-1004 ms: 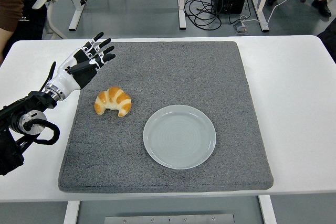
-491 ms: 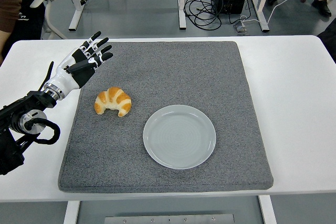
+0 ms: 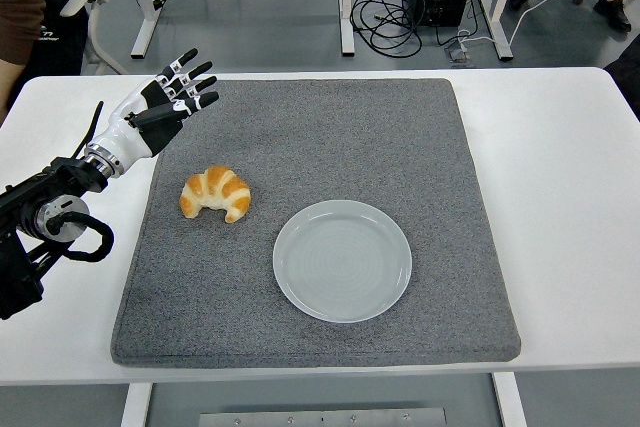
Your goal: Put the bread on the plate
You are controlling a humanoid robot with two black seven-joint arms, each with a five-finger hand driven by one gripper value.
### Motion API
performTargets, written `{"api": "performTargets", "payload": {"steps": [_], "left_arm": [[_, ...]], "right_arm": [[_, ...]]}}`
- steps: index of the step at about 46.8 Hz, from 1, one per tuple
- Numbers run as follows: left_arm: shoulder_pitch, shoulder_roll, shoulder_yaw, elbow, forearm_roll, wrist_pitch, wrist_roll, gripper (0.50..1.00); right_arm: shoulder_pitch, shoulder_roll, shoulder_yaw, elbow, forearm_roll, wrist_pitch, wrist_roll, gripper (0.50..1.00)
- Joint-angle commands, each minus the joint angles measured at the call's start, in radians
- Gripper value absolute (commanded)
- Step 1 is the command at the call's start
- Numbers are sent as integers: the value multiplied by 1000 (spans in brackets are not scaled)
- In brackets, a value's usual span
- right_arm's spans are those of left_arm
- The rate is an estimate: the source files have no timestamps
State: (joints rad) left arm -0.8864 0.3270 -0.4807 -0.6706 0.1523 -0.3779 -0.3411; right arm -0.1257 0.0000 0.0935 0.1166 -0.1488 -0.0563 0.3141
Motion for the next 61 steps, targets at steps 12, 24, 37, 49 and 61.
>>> {"api": "performTargets", "payload": {"steps": [12,24,37,49,61], "left_arm": [[-124,67,8,-15,225,-9,-9,960],[-147,112,8,-84,536,-7,-29,958],[-154,259,119,-360,793,-7,-55,960],[-160,261,126,-362,1058,27,-153,960],[-149,261,220,-354,1198,220,-225,960]], "right_arm": [[0,0,0,0,0,0,0,1000],[0,0,0,0,0,0,0,1000],[0,0,0,0,0,0,0,1000],[0,0,0,0,0,0,0,1000],[0,0,0,0,0,0,0,1000]]}}
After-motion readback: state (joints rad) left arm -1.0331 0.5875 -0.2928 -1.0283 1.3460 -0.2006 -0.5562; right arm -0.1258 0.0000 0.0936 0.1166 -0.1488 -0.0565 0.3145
